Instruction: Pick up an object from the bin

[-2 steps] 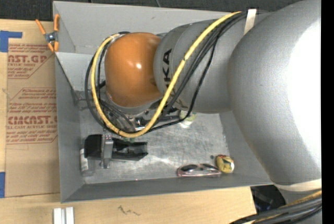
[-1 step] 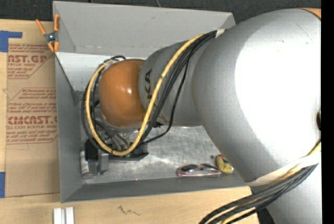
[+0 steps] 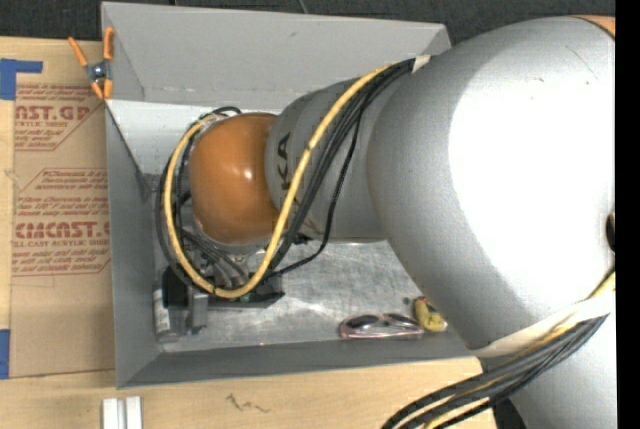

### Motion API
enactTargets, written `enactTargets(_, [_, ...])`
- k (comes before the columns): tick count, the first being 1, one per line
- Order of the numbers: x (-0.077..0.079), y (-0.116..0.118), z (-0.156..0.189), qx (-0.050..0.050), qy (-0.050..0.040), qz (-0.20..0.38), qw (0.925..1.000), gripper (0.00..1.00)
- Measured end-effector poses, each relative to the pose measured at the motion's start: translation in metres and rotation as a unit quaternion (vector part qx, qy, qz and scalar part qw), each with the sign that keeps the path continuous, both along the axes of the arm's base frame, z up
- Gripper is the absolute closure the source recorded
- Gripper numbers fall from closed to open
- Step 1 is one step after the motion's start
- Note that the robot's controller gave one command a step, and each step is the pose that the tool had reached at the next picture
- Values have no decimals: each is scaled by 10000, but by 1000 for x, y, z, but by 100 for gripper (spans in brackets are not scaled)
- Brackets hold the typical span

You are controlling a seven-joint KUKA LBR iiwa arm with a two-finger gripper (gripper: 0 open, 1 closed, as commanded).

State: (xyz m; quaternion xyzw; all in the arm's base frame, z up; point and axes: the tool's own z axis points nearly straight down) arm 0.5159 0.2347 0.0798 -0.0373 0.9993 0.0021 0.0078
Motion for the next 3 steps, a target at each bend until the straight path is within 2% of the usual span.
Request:
enactTargets(1, [-3, -5, 41, -46, 113, 97, 9999, 100])
enactTargets(2, [-20, 0, 105, -42, 108, 562, 9984, 100])
enactTargets(3, [-3, -8, 134, -24, 84, 314, 9995, 100])
